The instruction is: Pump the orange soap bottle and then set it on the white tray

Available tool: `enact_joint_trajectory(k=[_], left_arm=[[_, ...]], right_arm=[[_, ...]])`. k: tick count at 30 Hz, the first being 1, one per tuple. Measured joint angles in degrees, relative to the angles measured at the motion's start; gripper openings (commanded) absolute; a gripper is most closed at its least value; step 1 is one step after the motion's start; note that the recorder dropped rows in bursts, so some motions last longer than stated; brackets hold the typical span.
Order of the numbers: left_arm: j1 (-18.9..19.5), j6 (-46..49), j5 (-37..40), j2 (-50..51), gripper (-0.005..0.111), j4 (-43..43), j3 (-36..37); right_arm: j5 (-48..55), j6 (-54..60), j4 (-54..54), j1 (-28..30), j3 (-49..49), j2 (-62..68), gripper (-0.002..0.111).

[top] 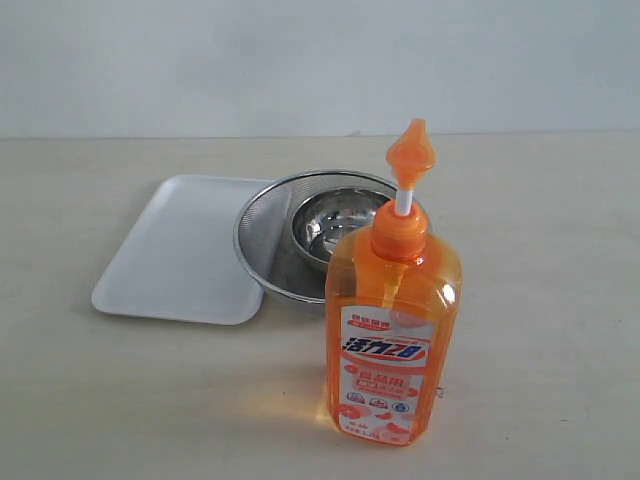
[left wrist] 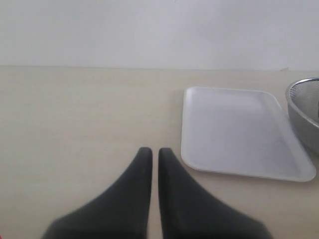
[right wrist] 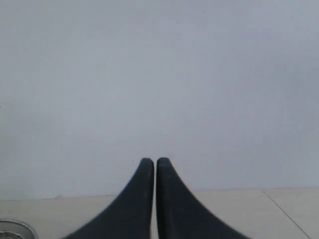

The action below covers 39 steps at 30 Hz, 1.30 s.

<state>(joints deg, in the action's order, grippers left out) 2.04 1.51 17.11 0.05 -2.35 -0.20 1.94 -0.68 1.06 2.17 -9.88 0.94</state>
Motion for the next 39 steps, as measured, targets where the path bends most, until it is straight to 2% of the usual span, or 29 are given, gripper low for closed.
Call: enact_joint_trajectory(k=[9, 14, 28, 33, 36, 39], left_arm=[[0.0, 0.0, 0.0, 0.0, 0.005, 0.0, 0.0], [0.0, 0.0, 0.0, 0.0, 0.005, 0.0, 0.0], [0.0, 0.0, 0.0, 0.0, 0.005, 0.0, 0.0], [0.0, 0.0, 0.0, 0.0, 0.005, 0.0, 0.0], [0.0, 0.0, 0.0, 0.0, 0.005, 0.0, 0.0], [0.0, 0.0, 0.0, 0.0, 0.005, 0.0, 0.0]], right_arm=[[21.05, 1.74, -0.11, 0.0, -17.54, 14.88, 0.0], [27.08, 2.11, -0.11, 0.0, -20.0, 23.1, 0.0], [22.59, 2.11, -0.2, 0.0, -20.17, 26.14, 0.0], [15.89, 2.11, -0.2, 0.0, -20.26, 28.44, 0.0], [14.74, 6.19, 0.2, 0.0, -20.26, 35.77, 0.0], [14.47, 18.19, 7.42, 0.0, -20.26, 43.11, 0.0]])
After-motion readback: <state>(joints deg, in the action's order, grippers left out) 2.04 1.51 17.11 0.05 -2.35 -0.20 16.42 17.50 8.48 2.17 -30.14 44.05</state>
